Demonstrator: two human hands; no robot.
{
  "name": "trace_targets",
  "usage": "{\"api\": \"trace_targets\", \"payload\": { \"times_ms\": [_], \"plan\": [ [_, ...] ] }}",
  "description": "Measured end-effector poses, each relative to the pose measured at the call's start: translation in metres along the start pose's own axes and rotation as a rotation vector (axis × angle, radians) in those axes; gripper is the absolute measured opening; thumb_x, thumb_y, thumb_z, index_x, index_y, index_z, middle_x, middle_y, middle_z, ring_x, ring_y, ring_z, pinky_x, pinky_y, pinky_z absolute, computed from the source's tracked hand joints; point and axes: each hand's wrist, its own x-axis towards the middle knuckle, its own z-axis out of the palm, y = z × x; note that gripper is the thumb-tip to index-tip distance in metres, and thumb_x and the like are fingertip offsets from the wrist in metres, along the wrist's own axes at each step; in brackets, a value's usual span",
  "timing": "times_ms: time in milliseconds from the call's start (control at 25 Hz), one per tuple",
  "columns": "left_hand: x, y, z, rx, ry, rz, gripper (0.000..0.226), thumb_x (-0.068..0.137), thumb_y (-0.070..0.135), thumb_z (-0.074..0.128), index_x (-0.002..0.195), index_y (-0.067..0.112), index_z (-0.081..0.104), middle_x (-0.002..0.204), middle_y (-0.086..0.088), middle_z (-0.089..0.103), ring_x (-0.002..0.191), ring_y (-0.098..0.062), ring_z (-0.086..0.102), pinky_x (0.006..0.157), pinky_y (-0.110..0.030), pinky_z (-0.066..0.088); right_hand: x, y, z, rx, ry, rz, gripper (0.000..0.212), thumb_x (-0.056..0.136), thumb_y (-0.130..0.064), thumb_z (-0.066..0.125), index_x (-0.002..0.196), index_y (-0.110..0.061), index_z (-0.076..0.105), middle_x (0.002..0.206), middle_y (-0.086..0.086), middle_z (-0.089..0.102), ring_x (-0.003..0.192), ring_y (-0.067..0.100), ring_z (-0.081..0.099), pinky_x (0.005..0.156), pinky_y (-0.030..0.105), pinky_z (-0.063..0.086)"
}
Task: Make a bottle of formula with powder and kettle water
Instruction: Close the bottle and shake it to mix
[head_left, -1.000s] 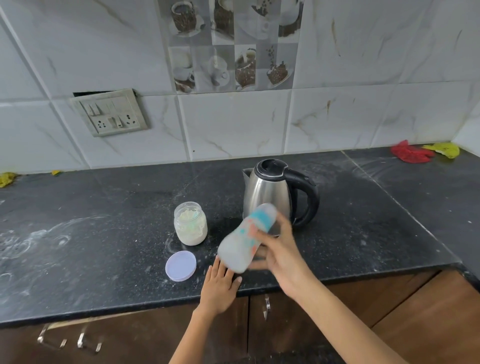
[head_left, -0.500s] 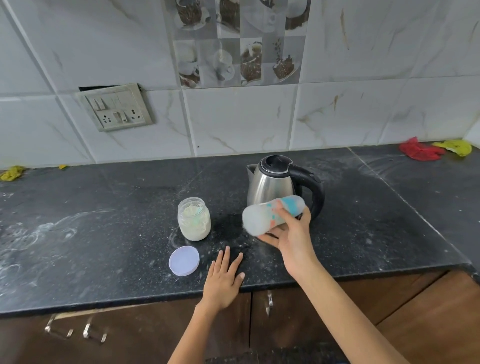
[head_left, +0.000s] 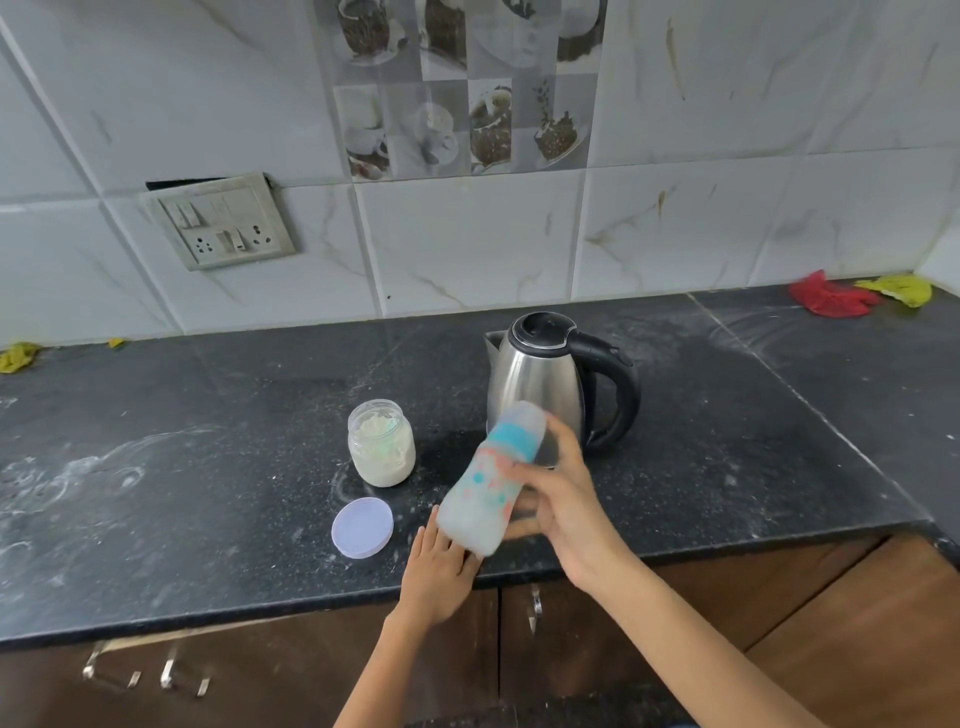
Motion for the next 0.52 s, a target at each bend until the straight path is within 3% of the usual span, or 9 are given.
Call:
{"api": "trace_targets", "payload": {
  "times_ms": [80, 120, 240, 360, 400, 520],
  "plan": [
    [-0.001, -0.004, 0.001, 0.098, -0.005, -0.057, 0.055, 0.101, 0.041, 0.03, 0.15, 0.032, 0.008, 0.161, 0.0, -0.006, 0.149, -0.021, -0.01, 0.121, -0.038, -0.003, 0.006, -0.009, -0.005, 0.177, 0.136, -0.019, 0.062, 0.084, -0.018, 0.074, 0.132, -0.038, 0.042, 0.117, 0.008, 0.066, 0.083, 0.023, 0.077, 0.058, 0.042, 0.061],
    [-0.001, -0.004, 0.002, 0.077, 0.0, -0.047, 0.054, 0.101, 0.041, 0.031, 0.15, 0.033, 0.01, 0.161, 0.001, -0.004, 0.149, -0.02, -0.009, 0.121, -0.038, -0.002, 0.004, -0.01, -0.004, 0.172, 0.138, -0.003, 0.063, 0.084, -0.018, 0.075, 0.133, -0.039, 0.041, 0.119, 0.009, 0.065, 0.084, 0.023, 0.077, 0.058, 0.043, 0.061],
    [-0.003, 0.003, -0.001, -0.109, 0.041, 0.017, 0.053, 0.098, 0.026, 0.045, 0.142, 0.035, 0.017, 0.157, -0.001, 0.02, 0.148, -0.024, 0.01, 0.122, -0.042, 0.009, -0.007, 0.003, 0.003, -0.047, -0.063, 0.062, 0.071, 0.072, -0.022, 0.084, 0.127, -0.044, 0.046, 0.119, 0.01, 0.067, 0.092, 0.03, 0.075, 0.063, 0.05, 0.061],
    [-0.002, 0.0, -0.001, 0.045, 0.035, -0.041, 0.053, 0.101, 0.038, 0.032, 0.15, 0.033, 0.012, 0.161, 0.0, -0.005, 0.149, -0.023, -0.008, 0.121, -0.038, -0.001, 0.003, -0.009, -0.008, 0.143, 0.133, -0.009, 0.062, 0.084, -0.015, 0.074, 0.132, -0.037, 0.042, 0.119, 0.01, 0.065, 0.092, 0.031, 0.074, 0.062, 0.046, 0.061],
    [-0.003, -0.001, 0.001, 0.001, 0.035, -0.076, 0.055, 0.101, 0.041, 0.031, 0.151, 0.03, 0.01, 0.161, -0.001, -0.006, 0.149, -0.022, -0.008, 0.12, -0.035, -0.001, 0.003, -0.012, -0.008, 0.173, 0.159, -0.008, 0.06, 0.085, -0.015, 0.073, 0.131, -0.039, 0.042, 0.118, 0.009, 0.065, 0.092, 0.03, 0.074, 0.061, 0.045, 0.061],
    [-0.008, 0.002, 0.004, -0.053, 0.037, -0.186, 0.067, 0.093, 0.036, 0.055, 0.146, 0.006, 0.028, 0.154, -0.017, 0.029, 0.145, -0.029, 0.023, 0.11, -0.012, 0.021, -0.012, 0.001, 0.003, -0.05, -0.072, 0.059, 0.067, 0.072, -0.022, 0.084, 0.124, -0.045, 0.047, 0.106, 0.006, 0.073, 0.092, 0.029, 0.075, 0.061, 0.045, 0.061]
  ]
}}
